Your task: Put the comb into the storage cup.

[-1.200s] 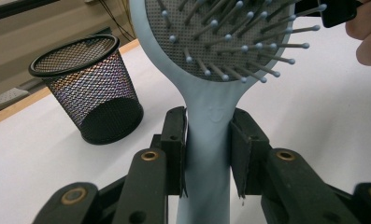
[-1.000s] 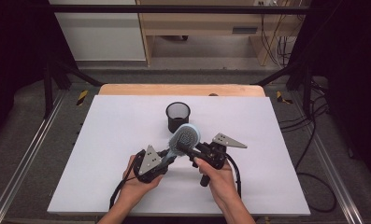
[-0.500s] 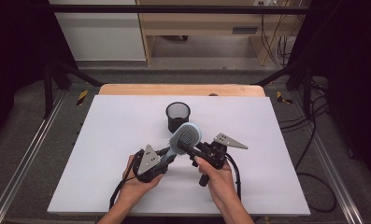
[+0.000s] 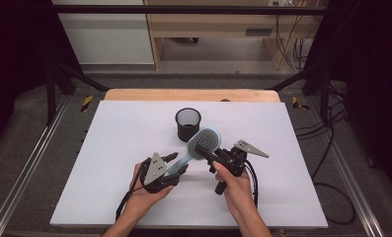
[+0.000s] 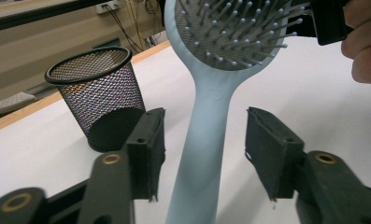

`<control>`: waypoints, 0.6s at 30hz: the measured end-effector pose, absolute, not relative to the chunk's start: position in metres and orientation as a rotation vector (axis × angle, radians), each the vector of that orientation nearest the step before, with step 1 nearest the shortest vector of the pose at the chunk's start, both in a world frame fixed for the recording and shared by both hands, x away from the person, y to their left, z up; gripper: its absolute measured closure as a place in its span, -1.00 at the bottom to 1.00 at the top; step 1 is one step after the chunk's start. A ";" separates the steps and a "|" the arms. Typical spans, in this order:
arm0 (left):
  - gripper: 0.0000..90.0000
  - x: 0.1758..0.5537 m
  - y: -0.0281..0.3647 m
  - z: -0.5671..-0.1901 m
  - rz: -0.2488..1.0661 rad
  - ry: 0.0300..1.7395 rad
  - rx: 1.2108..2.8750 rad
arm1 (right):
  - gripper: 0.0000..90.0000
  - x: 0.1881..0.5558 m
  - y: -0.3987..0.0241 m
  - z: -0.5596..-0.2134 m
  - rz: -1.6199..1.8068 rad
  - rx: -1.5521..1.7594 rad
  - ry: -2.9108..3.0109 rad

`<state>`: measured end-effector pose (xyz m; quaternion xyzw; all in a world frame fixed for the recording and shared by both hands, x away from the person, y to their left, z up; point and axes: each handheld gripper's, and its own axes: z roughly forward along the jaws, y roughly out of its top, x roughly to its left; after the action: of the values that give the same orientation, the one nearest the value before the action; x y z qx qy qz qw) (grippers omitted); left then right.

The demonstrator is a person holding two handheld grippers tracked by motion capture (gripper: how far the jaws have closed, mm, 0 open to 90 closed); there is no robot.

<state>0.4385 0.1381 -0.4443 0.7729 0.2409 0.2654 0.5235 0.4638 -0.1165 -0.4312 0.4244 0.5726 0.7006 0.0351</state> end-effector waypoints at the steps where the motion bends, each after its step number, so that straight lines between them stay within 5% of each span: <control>1: -0.15 0.439 0.138 -0.445 0.630 0.582 1.849 | 0.23 0.465 -0.117 -0.432 2.152 1.302 1.755; 8: -0.59 0.443 0.139 -0.446 0.600 0.622 1.833 | 0.22 0.466 -0.122 -0.434 2.137 1.339 1.737; 18: -0.77 0.447 0.147 -0.448 0.596 0.674 1.815 | 0.22 0.468 -0.129 -0.436 2.133 1.372 1.705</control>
<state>0.4475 0.1469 -0.4476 0.7601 0.2824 0.2495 0.5293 0.4682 -0.1294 -0.4358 0.4486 0.5573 0.6974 0.0428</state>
